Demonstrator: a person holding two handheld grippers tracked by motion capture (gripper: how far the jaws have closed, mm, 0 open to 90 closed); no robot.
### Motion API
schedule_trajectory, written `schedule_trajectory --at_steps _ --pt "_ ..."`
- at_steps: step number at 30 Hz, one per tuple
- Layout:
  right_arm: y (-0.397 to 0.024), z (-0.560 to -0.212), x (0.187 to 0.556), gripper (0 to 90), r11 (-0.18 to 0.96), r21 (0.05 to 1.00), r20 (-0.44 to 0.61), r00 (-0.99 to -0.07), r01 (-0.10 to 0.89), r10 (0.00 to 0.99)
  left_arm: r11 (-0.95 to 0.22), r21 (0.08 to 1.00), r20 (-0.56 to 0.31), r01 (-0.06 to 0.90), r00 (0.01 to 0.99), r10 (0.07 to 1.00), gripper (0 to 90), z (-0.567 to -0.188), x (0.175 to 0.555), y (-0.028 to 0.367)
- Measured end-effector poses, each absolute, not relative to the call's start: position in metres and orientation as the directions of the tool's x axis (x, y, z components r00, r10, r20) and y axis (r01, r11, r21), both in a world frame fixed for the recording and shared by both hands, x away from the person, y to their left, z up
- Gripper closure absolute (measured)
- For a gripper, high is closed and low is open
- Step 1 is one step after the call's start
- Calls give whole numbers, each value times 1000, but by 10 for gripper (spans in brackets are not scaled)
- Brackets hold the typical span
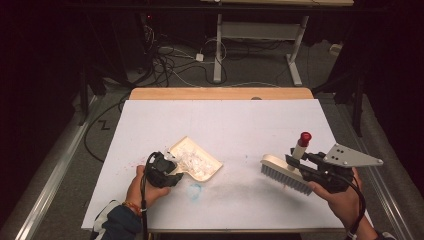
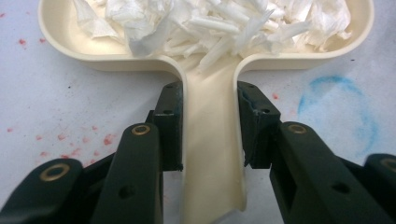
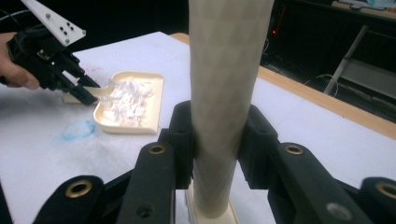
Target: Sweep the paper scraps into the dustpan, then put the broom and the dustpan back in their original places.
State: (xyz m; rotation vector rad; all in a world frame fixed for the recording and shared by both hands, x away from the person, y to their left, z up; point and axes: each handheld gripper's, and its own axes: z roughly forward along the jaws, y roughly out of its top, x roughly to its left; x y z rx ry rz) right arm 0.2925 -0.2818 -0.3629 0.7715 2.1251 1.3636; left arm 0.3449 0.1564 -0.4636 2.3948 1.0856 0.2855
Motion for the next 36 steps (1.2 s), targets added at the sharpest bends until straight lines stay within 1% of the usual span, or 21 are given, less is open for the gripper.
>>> schedule_trajectory --at_steps 10,18,29,31,36 --pt "-306 -362 283 707 331 918 -80 -716 218 694 -518 532 -11 670 617 787 632 -463 346 167" --pt "-318 -361 280 707 350 905 -69 -725 244 686 -459 556 -23 692 565 824 632 -462 350 178" --pt "-313 -361 280 707 392 879 -27 -792 272 610 -364 577 -35 731 467 883 632 -465 354 196" --pt "-312 -362 281 707 404 869 -17 -799 285 601 -348 579 -31 737 447 894 632 -465 355 198" --pt "-307 -367 292 707 427 848 -2 -803 315 596 -300 585 -56 754 406 912 632 -467 357 203"
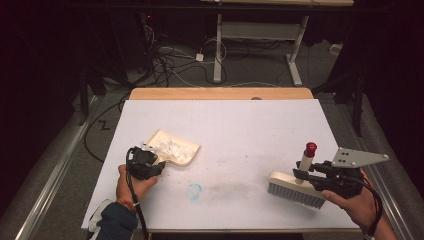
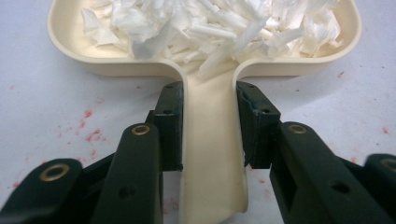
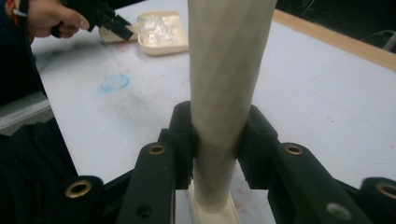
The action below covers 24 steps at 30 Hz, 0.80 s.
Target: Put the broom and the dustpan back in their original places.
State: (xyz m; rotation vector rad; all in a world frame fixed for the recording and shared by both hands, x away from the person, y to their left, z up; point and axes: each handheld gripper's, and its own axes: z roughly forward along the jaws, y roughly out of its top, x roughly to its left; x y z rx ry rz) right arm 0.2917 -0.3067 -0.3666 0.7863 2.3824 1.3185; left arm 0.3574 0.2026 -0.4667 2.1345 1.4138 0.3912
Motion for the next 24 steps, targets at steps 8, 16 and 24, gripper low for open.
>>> schedule_trajectory --at_steps 8,16,24 --pt "-302 -365 328 694 494 799 -23 -804 342 594 -273 601 -79 751 396 915 603 -468 356 199" --pt "-302 -374 363 654 422 815 4 -731 398 682 -287 620 -107 730 441 891 469 -469 342 189" --pt "-299 -389 395 617 353 819 7 -622 452 783 -312 657 -109 686 497 861 432 -472 330 194"
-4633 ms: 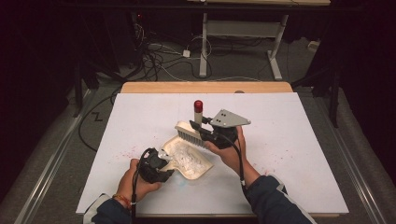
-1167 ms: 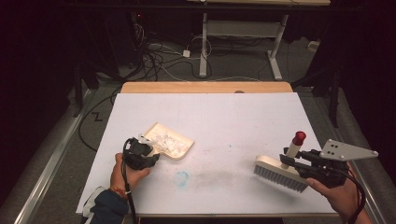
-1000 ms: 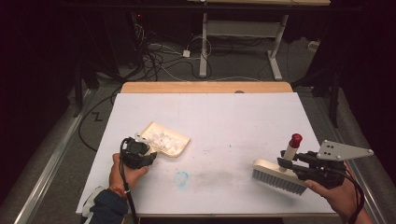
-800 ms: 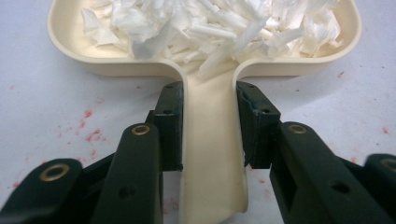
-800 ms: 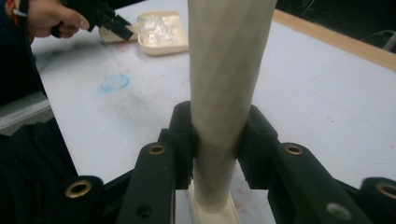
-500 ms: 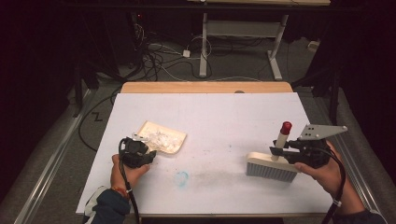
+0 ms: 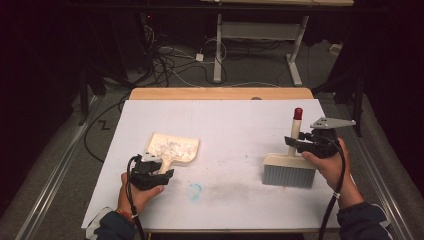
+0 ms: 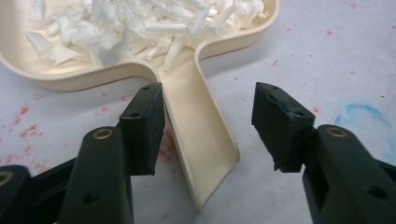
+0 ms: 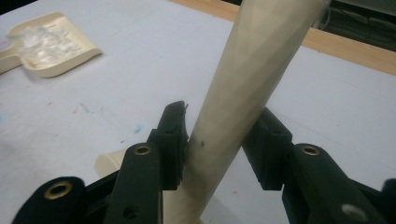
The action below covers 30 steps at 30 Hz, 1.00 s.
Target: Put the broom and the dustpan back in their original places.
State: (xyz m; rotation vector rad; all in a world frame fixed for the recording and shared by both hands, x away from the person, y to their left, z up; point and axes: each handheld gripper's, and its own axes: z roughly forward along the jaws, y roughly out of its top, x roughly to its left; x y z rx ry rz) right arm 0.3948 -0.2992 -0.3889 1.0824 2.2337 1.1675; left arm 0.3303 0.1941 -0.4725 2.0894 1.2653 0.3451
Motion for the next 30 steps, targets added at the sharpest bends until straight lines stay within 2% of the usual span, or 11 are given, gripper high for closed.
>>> schedule_trajectory --at_steps 5,8,10,13,16,17,18,22,30 --pt "-297 -396 411 600 314 823 14 -571 473 821 -352 692 -76 631 548 833 392 -472 320 196" --pt "-294 -401 418 599 295 826 21 -549 480 835 -360 724 -91 588 599 796 378 -471 312 198" --pt "-292 -405 425 597 291 825 13 -531 485 847 -384 719 -59 579 603 796 363 -473 308 197" --pt "-287 -410 432 589 297 820 -4 -515 489 857 -377 737 -63 562 611 789 352 -473 303 200" --pt "-284 -413 439 552 291 825 -30 -477 484 878 -367 781 -48 506 634 772 317 -470 301 200" --pt "-284 -412 440 573 284 833 -37 -465 475 885 -369 790 -27 489 630 776 296 -469 299 200" --pt "-284 -411 441 571 268 849 -29 -465 456 885 -367 800 -18 475 630 776 255 -468 298 199" --pt "-281 -409 439 559 281 861 -67 -454 423 889 -382 812 11 442 642 767 213 -468 295 197" --pt "-281 -406 434 509 277 872 -69 -460 403 885 -405 825 70 395 639 766 206 -468 288 195"
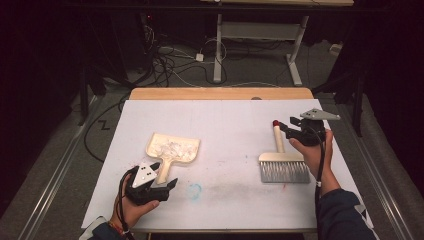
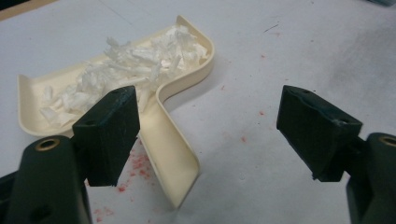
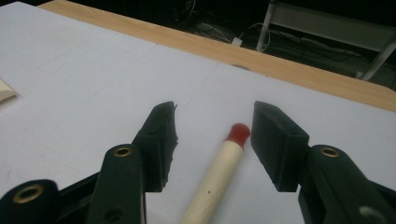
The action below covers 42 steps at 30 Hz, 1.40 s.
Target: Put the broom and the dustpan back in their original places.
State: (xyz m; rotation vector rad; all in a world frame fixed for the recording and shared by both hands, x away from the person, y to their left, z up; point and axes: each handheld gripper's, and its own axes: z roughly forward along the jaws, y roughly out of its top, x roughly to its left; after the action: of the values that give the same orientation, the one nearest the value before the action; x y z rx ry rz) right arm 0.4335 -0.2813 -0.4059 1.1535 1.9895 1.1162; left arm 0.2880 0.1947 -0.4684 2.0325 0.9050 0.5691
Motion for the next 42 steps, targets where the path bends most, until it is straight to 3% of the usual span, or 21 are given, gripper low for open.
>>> schedule_trajectory --at_steps 12,28,42 --pt "-270 -398 407 357 272 917 -106 -476 293 873 -453 816 127 360 652 747 197 -471 283 190" --pt "-267 -380 367 238 311 928 -174 -501 204 848 -480 804 148 351 663 734 197 -475 282 182" --pt "-267 -371 336 248 357 923 -234 -524 146 819 -492 796 160 352 661 733 191 -475 281 179"
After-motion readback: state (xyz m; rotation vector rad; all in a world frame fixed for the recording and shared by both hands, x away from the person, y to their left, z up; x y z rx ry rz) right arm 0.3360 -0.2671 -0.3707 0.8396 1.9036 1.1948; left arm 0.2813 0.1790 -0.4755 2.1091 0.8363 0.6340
